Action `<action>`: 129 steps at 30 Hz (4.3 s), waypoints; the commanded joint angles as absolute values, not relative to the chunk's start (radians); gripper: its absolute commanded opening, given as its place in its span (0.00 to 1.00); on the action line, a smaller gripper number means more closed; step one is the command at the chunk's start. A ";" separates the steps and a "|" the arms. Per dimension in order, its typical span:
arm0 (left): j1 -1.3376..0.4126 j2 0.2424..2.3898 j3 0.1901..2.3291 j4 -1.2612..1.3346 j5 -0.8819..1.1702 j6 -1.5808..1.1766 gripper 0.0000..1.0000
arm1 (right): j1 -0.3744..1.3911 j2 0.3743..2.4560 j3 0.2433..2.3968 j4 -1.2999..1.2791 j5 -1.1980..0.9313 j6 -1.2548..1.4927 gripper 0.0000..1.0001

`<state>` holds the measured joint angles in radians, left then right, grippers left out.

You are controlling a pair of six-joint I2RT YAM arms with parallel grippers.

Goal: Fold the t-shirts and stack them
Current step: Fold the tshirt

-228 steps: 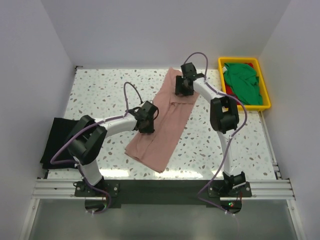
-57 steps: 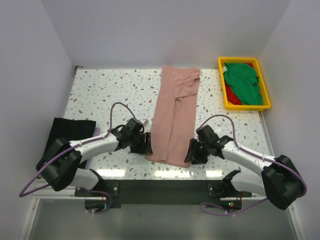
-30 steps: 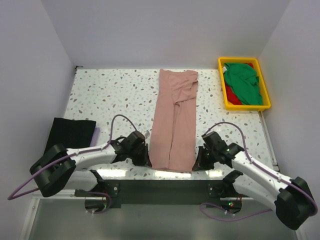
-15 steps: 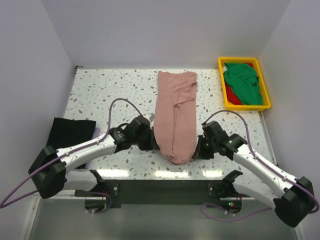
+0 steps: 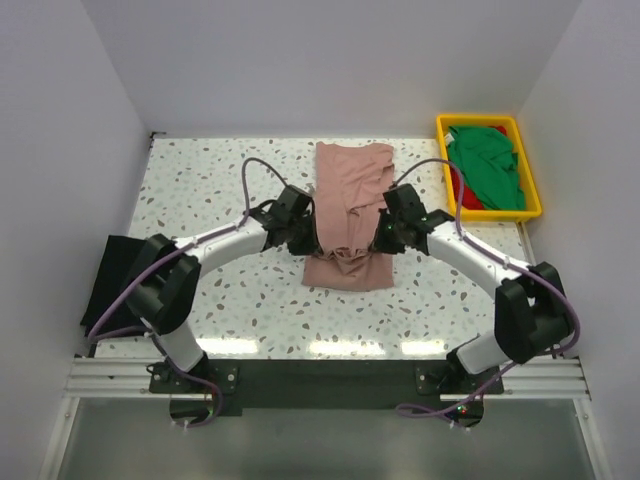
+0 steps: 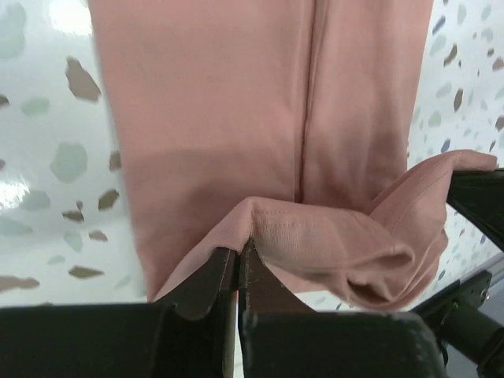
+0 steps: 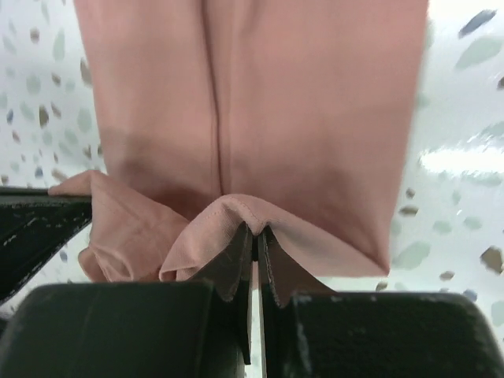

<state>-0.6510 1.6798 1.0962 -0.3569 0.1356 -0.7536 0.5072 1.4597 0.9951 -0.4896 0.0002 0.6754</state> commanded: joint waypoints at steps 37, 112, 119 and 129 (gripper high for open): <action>-0.416 2.164 1.727 -0.360 0.245 -0.629 0.07 | 0.141 1.913 1.380 -0.292 -0.182 0.649 0.00; -0.359 2.206 1.839 -0.373 0.206 -0.477 0.35 | 0.256 1.942 1.569 -0.383 0.109 0.342 0.47; -0.370 2.214 1.819 -0.399 0.229 -0.420 0.40 | 0.252 2.008 1.554 -0.368 0.110 0.279 0.47; -0.391 2.273 1.856 -0.400 0.278 -0.410 0.43 | 0.233 2.108 1.621 -0.370 0.107 0.264 0.46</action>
